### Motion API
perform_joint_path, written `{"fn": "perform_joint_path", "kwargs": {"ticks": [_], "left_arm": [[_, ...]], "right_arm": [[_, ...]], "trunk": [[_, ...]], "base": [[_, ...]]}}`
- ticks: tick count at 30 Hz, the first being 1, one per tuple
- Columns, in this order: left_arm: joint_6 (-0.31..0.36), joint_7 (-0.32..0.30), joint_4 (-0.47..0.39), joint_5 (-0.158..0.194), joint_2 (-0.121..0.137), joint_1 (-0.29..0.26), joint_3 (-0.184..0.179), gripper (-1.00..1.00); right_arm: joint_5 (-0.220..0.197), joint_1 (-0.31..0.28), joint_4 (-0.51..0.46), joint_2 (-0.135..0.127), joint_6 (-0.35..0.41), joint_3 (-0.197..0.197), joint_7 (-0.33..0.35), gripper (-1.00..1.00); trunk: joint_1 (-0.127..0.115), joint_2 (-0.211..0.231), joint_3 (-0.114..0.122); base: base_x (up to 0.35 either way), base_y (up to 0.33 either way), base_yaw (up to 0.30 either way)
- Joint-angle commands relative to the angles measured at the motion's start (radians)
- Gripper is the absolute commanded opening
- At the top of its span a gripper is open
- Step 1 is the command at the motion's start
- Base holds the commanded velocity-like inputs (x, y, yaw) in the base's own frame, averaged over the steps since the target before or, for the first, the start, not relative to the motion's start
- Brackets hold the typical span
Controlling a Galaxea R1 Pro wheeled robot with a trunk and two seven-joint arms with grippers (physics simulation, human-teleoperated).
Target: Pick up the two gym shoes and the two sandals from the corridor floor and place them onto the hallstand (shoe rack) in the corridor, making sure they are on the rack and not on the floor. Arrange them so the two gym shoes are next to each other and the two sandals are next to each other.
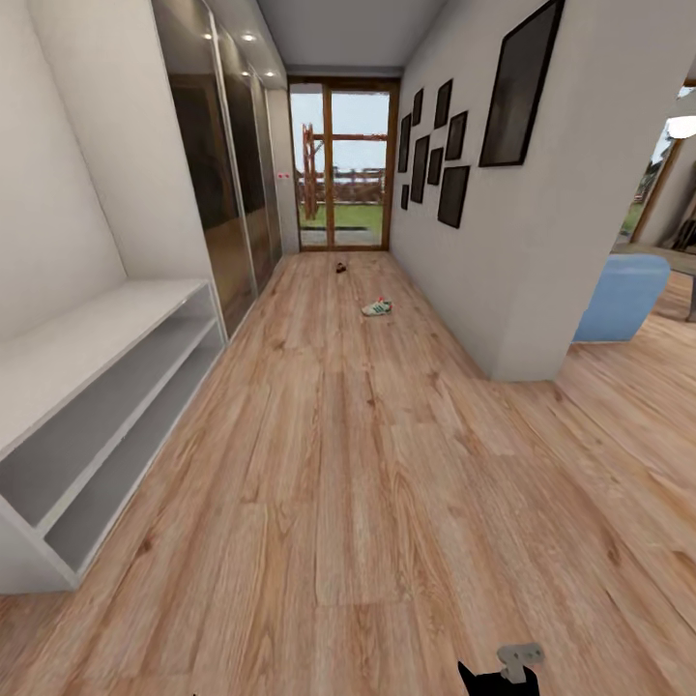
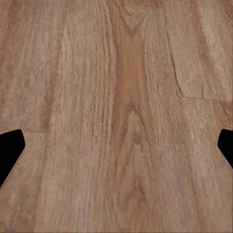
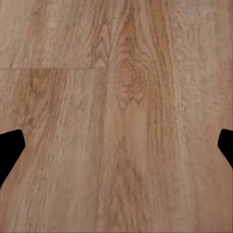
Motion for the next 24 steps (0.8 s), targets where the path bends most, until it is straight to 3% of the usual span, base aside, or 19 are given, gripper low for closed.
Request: {"fn": "perform_joint_path", "kwargs": {"ticks": [1,24], "left_arm": [[-0.002,-0.008,0.001,-0.004,-0.001,-0.001,0.008,1.00],[-0.002,-0.007,0.001,-0.003,-0.001,-0.001,0.009,1.00]], "right_arm": [[0.008,-0.001,0.001,0.000,-0.003,-0.009,0.004,1.00],[0.008,-0.001,0.001,0.001,-0.003,-0.008,0.003,1.00]], "trunk": [[0.000,0.000,-0.001],[0.000,0.000,-0.001]], "base": [[0.338,0.000,0.000],[0.339,0.000,0.000]]}}
